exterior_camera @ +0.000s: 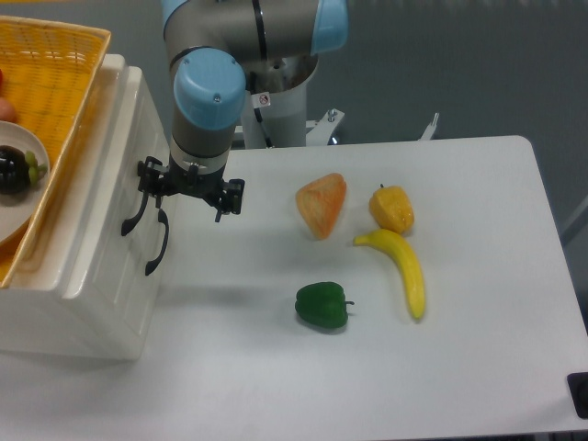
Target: Slide the top white drawer open
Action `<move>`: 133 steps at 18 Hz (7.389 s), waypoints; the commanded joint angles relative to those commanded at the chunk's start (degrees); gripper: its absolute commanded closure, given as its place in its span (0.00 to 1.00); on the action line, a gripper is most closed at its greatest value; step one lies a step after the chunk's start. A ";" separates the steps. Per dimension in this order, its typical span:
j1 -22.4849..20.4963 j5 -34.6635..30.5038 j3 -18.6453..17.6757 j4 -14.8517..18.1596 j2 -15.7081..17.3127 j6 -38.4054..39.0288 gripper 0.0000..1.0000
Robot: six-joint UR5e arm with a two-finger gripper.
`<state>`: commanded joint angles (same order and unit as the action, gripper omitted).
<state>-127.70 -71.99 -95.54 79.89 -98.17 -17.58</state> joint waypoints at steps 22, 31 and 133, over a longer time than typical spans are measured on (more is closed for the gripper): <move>0.61 2.65 -0.26 1.84 -0.35 0.97 0.00; 0.79 2.65 -0.44 2.11 -0.44 0.97 0.00; -14.85 -2.89 1.67 8.09 -1.23 -15.46 0.00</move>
<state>-142.56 -74.88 -93.87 87.98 -99.41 -33.05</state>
